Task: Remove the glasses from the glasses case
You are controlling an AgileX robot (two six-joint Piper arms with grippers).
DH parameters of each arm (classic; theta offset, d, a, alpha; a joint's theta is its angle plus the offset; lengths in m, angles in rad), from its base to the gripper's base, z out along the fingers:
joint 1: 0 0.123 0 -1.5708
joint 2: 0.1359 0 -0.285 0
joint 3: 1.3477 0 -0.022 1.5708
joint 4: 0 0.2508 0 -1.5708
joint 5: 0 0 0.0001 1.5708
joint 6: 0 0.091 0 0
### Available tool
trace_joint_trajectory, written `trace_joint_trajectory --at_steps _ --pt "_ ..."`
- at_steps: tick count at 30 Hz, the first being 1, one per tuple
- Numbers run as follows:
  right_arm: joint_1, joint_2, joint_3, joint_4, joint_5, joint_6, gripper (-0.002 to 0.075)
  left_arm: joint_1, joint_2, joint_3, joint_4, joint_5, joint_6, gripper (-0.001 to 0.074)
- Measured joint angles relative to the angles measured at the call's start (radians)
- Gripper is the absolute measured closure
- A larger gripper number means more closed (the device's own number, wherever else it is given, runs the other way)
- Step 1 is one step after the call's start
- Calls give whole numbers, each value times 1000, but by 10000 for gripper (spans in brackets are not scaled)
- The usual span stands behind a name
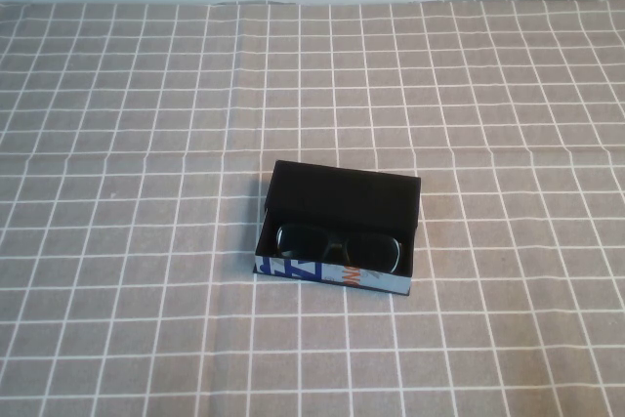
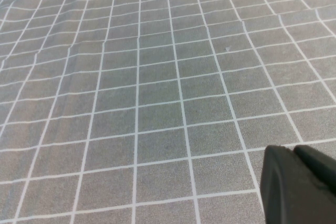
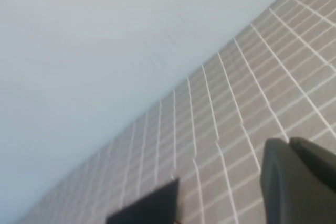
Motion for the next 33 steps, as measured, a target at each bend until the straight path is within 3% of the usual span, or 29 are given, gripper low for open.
trace_joint_trajectory --at_steps 5,10,18,24,27,33 --pt "0 0 0 82 -32 -4 743 0 0 0 0 0 0 739" --pt "-2 79 -129 -15 163 -18 743 0 0 0 0 0 0 739" --pt "-2 570 -561 -238 678 -46 743 0 0 0 0 0 0 739" --pt "3 912 -808 -288 835 -183 743 0 0 0 0 0 0 739" --pt "47 1050 -914 -305 844 -219 743 0 0 0 0 0 0 739" --pt "240 1310 -1106 -380 823 -255 743 0 0 0 0 0 0 739"
